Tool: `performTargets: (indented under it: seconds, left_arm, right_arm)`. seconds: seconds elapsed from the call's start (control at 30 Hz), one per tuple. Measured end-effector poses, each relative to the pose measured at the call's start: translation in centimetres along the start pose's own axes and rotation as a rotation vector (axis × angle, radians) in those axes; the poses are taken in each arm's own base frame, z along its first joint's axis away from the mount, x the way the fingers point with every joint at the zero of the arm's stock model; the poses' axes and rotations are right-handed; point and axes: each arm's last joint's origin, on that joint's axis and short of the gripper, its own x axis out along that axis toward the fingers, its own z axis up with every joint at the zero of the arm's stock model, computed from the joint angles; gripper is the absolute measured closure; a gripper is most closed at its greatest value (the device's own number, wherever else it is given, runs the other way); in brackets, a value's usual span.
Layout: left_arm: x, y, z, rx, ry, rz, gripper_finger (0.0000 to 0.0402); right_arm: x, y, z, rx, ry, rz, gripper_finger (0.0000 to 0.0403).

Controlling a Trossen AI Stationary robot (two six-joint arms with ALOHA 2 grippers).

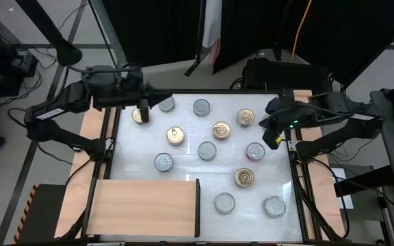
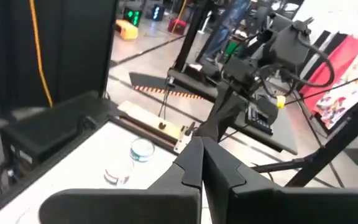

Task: Stack canned seafood by type on shelf
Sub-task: Put the red tuna can on the shelf

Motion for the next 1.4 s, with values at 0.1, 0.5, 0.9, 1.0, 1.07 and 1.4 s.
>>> performTargets:
  seconds: [0.1, 0.5, 0.9, 1.0, 1.07, 1.4]
  left_arm:
    - [0.8, -0.1, -0.4, -0.013, 0.030, 0.001, 0.0397]
    - [2.4, 0.4, -4.8, -0.072, 0.413, 0.145, 0.0398]
    - [5.4, 1.5, -6.3, 0.102, 0.544, 0.175, 0.0398]
    - [6.0, 2.0, -6.5, 0.182, 0.565, 0.166, 0.0398]
    - [6.3, 2.4, -6.5, 0.217, 0.578, 0.159, 0.0398]
    - [6.4, 2.9, -6.4, 0.250, 0.587, 0.149, 0.0398]
  right_arm:
    - [0.9, -1.1, -1.8, 0.065, -0.050, 0.038, 0.0403]
    - [9.9, -2.6, -9.9, 0.420, 0.451, 0.020, 0.0403]
    - [13.1, -2.1, -10.8, 0.674, 0.664, -0.078, 0.0403]
    - [13.6, -2.0, -10.6, 0.660, 0.631, -0.135, 0.0403]
    - [14.1, -2.0, -10.5, 0.633, 0.613, -0.182, 0.0403]
    - [18.5, -1.8, -10.6, 0.503, 0.691, -0.295, 0.0403]
